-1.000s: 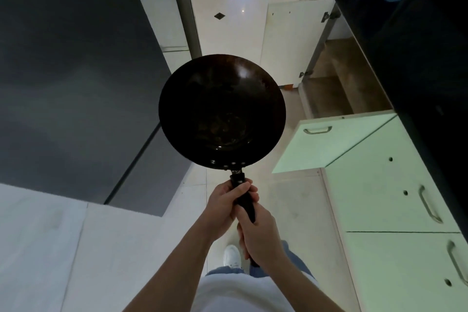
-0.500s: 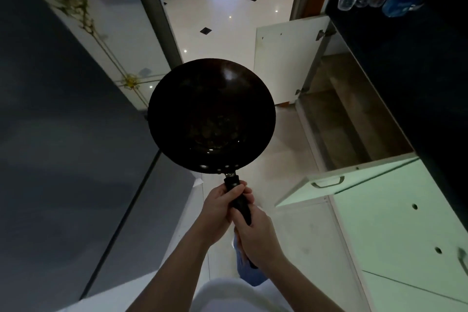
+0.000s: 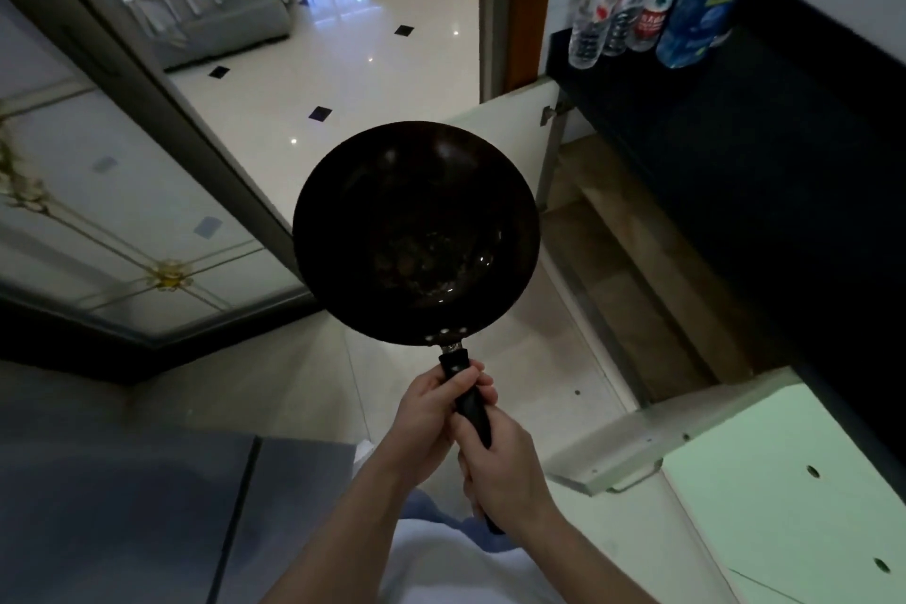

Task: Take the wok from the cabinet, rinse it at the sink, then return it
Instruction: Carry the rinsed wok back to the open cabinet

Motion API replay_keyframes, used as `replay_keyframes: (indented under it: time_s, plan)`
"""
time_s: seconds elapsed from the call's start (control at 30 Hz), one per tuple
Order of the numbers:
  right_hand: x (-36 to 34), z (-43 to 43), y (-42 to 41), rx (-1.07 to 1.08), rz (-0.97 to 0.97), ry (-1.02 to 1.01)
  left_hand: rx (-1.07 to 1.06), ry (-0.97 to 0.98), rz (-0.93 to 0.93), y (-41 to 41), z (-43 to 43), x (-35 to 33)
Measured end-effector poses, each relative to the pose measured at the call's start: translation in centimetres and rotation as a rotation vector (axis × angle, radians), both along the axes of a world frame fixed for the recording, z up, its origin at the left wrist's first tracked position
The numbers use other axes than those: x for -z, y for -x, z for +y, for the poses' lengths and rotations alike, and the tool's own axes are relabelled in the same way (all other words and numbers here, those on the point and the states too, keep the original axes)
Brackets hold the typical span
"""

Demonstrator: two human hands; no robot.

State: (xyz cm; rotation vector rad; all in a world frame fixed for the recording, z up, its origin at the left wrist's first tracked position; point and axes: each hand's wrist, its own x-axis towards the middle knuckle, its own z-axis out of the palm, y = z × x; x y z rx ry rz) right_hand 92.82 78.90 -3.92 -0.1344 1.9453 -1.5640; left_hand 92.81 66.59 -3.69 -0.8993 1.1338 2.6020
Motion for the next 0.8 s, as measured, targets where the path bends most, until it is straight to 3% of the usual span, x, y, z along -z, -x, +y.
replay_keyframes:
  time_s: [0.27, 0.6, 0.8]
  plan:
    - [0.0, -1.0, 6.6, 0.172, 0.007, -0.014, 0.202, 0.006, 0.008, 9.1, -0.6, -0.1]
    - [0.5, -6.0, 15.8, 0.558, -0.026, -0.113, 0.651, 0.091, 0.039, 22.6, -3.8, -0.1]
    - [-0.9, -9.8, 21.1, 0.794, -0.050, -0.113, 0.861, 0.046, 0.031, 29.9, -5.7, -1.1]
